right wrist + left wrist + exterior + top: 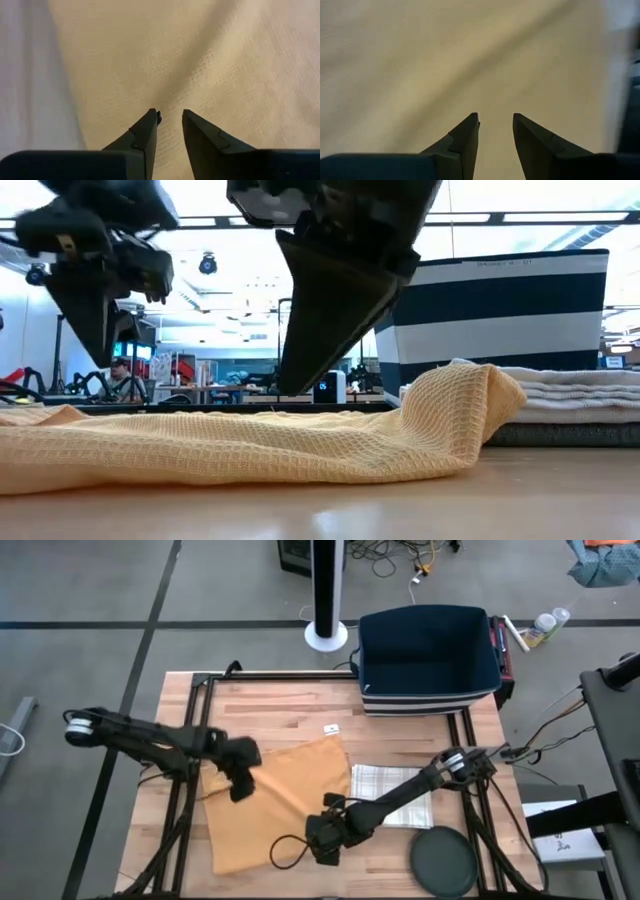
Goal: Fold kitchen towel into neat rectangle
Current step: Fold the orange towel
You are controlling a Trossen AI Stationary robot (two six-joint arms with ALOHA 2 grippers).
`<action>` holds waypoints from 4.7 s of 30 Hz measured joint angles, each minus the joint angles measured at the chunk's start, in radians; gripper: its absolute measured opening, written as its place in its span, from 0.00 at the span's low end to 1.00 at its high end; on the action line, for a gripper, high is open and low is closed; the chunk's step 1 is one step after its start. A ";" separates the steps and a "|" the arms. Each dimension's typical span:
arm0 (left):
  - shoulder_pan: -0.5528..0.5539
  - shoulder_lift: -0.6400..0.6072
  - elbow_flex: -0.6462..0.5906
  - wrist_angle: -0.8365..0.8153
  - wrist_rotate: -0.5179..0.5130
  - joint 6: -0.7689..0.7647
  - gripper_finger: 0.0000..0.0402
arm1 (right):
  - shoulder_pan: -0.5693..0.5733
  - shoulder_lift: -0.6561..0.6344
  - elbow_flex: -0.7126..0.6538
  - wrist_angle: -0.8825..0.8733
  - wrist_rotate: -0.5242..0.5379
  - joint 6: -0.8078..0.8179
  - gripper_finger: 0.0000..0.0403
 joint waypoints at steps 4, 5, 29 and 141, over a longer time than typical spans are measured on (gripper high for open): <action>-0.146 0.041 -0.121 0.432 0.000 -0.119 0.28 | -0.053 -0.001 0.002 0.038 0.100 -0.002 0.25; -0.180 0.065 -0.145 0.523 -0.004 -0.129 0.28 | -0.069 0.004 0.003 0.047 0.108 0.000 0.26; -0.561 0.480 -0.240 0.992 -0.125 -0.089 0.28 | -0.388 -0.045 -0.006 0.007 -0.032 0.120 0.28; -0.728 0.118 -0.195 0.610 -0.597 -0.470 0.28 | -0.080 0.233 0.276 -0.009 -0.072 0.194 0.30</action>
